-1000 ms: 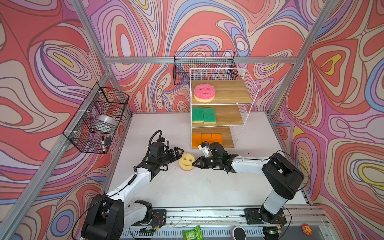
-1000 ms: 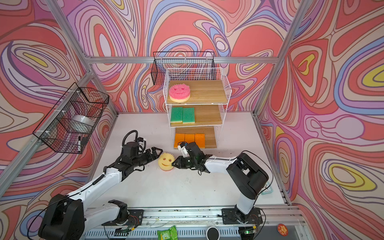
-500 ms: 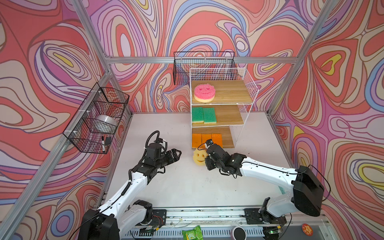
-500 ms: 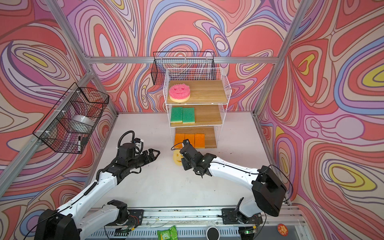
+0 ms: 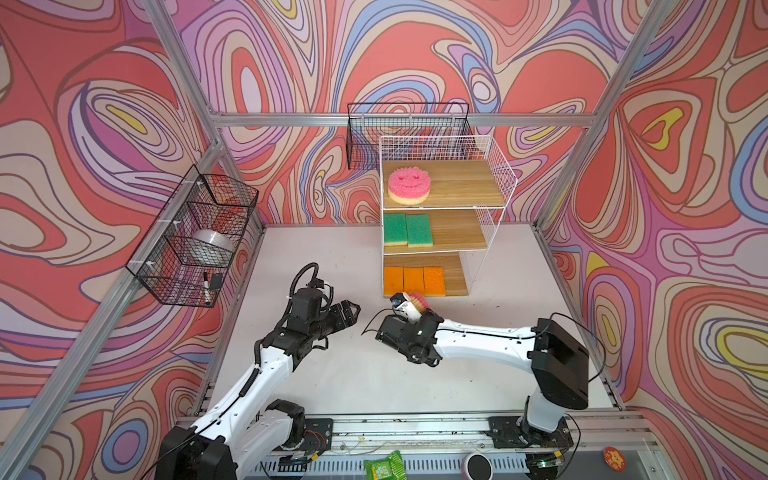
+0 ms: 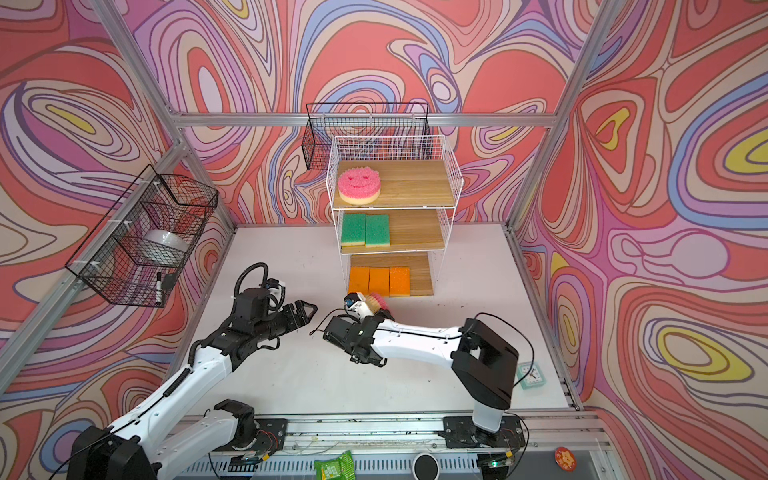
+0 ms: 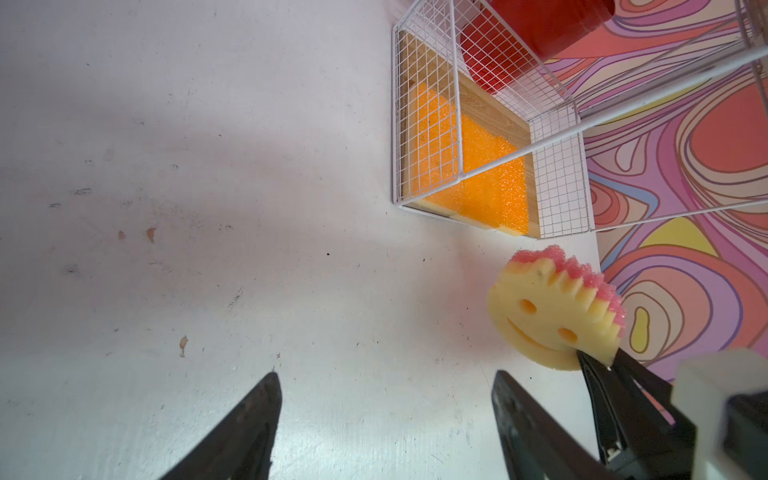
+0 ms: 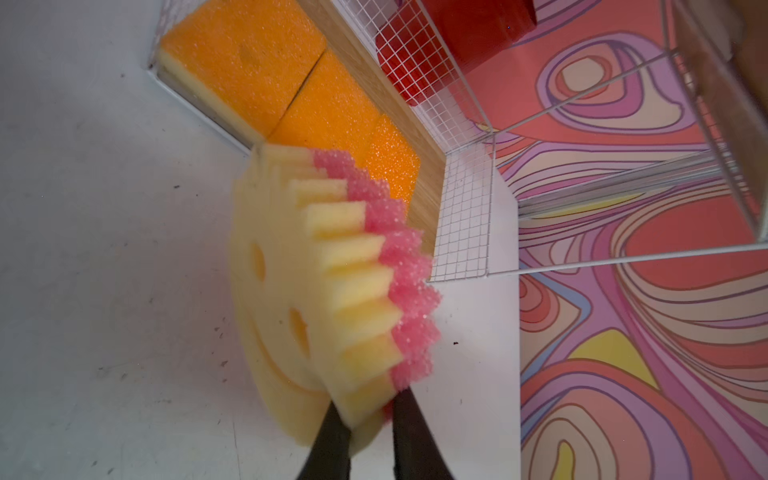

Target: Place and organize the cleaning sponges onto the shelf

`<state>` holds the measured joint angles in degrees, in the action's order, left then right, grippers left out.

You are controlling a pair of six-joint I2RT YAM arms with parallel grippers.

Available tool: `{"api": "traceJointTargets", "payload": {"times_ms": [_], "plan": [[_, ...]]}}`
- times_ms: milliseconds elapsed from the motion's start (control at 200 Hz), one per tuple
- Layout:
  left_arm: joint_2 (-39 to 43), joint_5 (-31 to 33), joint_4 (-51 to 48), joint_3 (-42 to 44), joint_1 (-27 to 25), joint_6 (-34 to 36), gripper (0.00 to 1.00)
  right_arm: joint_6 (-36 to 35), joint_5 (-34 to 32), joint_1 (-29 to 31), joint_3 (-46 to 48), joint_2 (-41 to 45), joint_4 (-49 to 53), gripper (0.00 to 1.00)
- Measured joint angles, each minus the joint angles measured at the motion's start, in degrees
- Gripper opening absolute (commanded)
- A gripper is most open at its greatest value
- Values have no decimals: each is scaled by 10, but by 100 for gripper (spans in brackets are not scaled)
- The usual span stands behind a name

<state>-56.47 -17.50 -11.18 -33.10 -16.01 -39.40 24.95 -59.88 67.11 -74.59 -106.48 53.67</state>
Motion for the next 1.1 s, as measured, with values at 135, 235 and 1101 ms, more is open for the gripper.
{"api": "traceJointTargets", "payload": {"times_ms": [135,235,1101], "plan": [[5,1,0,0,2,0,81,51,-47,46,-58,-88,80,45],[5,2,0,0,3,0,81,83,-57,68,-93,-147,123,66],[-16,0,-6,7,-1,7,77,-10,394,-95,76,214,-159,91]]}}
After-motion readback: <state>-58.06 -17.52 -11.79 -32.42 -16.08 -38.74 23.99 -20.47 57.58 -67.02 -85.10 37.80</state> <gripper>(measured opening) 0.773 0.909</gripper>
